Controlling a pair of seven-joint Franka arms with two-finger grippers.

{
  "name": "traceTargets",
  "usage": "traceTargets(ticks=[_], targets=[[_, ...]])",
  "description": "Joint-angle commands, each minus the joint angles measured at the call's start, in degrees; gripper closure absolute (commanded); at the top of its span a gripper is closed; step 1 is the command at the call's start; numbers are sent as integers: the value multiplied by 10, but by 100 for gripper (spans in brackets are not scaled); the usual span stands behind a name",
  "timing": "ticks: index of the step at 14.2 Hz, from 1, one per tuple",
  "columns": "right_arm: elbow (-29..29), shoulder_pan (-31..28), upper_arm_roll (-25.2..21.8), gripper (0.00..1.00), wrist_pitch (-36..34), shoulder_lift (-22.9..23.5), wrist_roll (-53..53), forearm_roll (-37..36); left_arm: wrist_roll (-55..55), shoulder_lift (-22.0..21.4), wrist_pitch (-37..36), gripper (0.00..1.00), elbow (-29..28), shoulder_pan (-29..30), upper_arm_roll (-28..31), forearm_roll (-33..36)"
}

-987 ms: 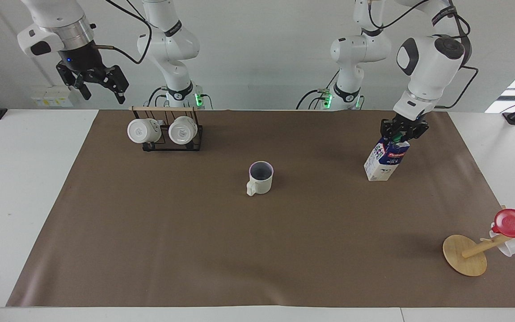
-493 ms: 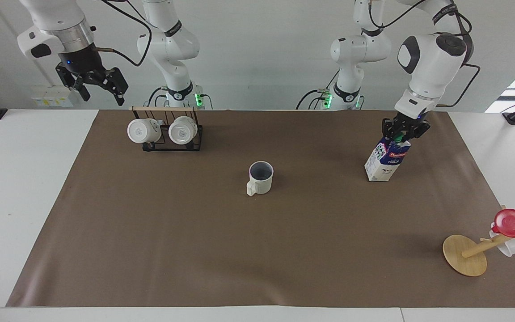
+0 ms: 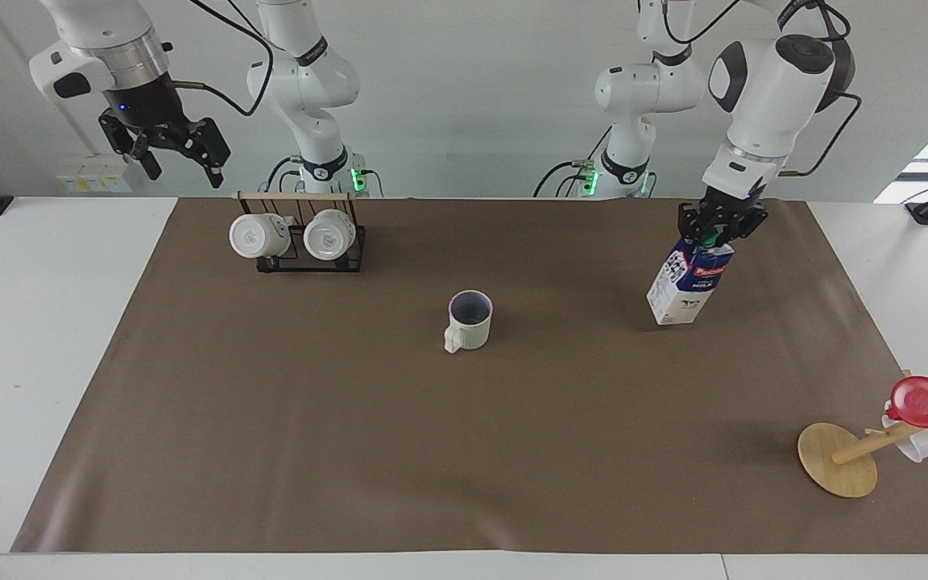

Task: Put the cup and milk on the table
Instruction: 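Carry the milk carton with the left gripper toward the black-and-white mug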

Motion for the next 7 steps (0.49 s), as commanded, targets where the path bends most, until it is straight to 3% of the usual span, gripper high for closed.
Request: traceTargets(ticks=[1,7], targets=[[0,-2,1,0,3,-4,-14,1,-64,18,-28,49,37,-48,5,5],[0,-2,1,0,3,-5,-14,1,-137,60,-46,53,108,-116,5,6]])
